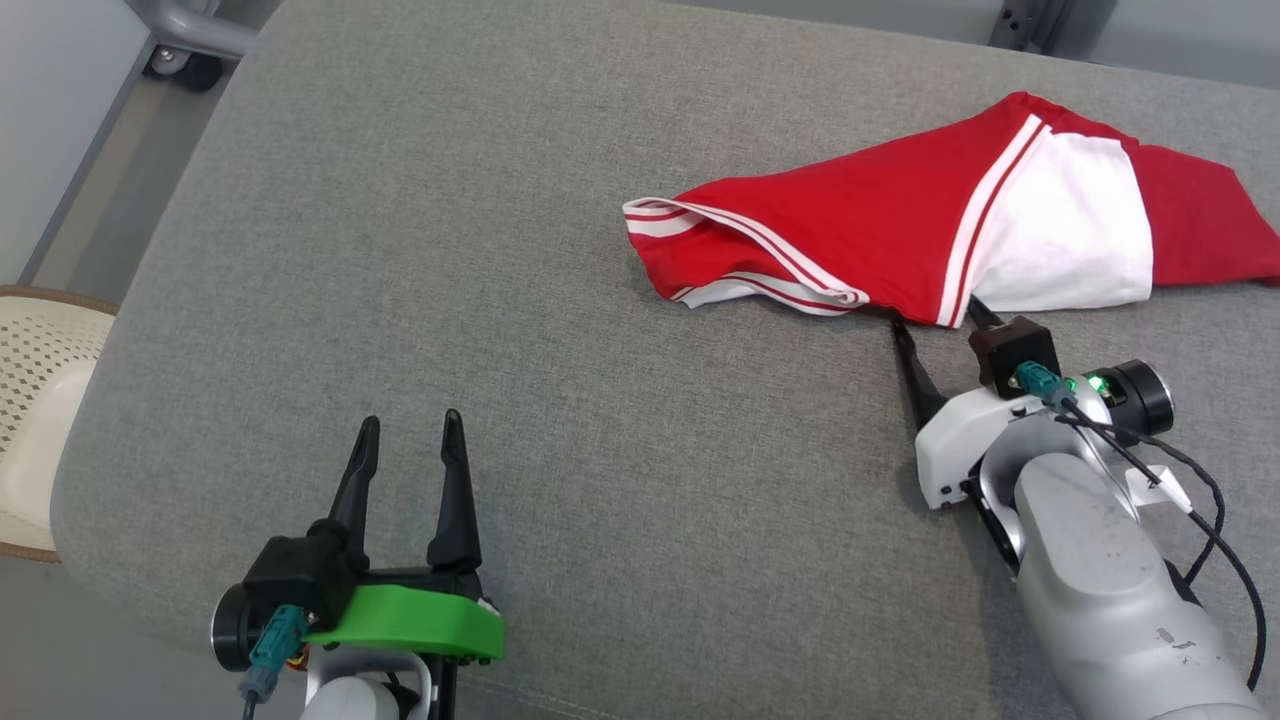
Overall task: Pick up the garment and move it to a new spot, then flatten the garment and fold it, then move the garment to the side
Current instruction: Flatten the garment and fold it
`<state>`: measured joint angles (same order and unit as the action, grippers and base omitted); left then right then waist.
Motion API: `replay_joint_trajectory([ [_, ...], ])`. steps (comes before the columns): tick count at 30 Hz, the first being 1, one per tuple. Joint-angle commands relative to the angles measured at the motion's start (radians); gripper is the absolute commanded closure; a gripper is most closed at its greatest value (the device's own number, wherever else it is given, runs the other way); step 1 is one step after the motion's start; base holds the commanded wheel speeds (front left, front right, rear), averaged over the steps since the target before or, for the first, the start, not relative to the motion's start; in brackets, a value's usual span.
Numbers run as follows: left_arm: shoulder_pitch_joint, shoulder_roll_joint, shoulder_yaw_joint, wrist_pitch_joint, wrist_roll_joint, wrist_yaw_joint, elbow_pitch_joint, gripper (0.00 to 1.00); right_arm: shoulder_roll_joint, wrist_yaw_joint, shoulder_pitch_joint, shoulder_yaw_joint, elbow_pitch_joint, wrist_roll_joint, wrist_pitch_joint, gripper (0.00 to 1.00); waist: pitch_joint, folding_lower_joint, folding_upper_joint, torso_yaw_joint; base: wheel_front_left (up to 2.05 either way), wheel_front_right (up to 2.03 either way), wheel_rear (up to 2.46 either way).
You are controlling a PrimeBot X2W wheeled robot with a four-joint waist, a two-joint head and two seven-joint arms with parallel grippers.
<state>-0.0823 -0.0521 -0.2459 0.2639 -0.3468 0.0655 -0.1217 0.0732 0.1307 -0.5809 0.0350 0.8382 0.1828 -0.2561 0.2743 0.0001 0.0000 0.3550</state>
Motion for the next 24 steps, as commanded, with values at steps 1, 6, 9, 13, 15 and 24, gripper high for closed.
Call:
replay_joint_trajectory([
  [1, -0.012, 0.002, 0.001, 0.0, 0.012, -0.001, 0.001, 0.0, 0.005, 0.0, -0.015, -0.017, 0.003, 0.014, -0.006, 0.23, 0.007, -0.0001, 0.0, 0.006, 0.0, 0.0, 0.0],
  [6, -0.001, 0.002, -0.001, 0.0, 0.0, 0.008, 0.003, 0.0, -0.005, 0.0, -0.022, -0.06, -0.023, 0.043, -0.009, 1.0, 0.004, -0.0001, 0.0, -0.009, 0.0, 0.0, 0.0],
  [9, -0.002, 0.002, -0.005, 0.0, -0.001, 0.007, 0.003, 0.0, -0.012, 0.0, -0.014, -0.067, -0.077, 0.038, -0.01, 1.0, 0.003, -0.0001, 0.0, -0.021, 0.0, 0.0, 0.0],
  [13, -0.003, 0.001, -0.009, 0.0, 0.0, 0.009, 0.004, 0.0, -0.016, 0.0, 0.003, -0.055, -0.172, 0.019, -0.009, 1.0, 0.001, -0.0001, 0.0, -0.034, 0.0, 0.0, 0.0],
  [15, -0.002, 0.001, -0.011, 0.0, -0.001, 0.011, 0.006, 0.0, -0.018, 0.0, 0.002, -0.048, -0.22, 0.011, -0.009, 1.0, 0.001, -0.0001, 0.0, -0.038, 0.0, 0.0, 0.0],
  [24, -0.029, 0.001, -0.063, 0.0, -0.029, 0.003, 0.003, 0.0, 0.035, 0.0, -0.2, -0.007, -0.204, 0.056, 0.029, 1.0, 0.033, -0.0001, 0.0, 0.033, 0.0, 0.0, 0.0],
])
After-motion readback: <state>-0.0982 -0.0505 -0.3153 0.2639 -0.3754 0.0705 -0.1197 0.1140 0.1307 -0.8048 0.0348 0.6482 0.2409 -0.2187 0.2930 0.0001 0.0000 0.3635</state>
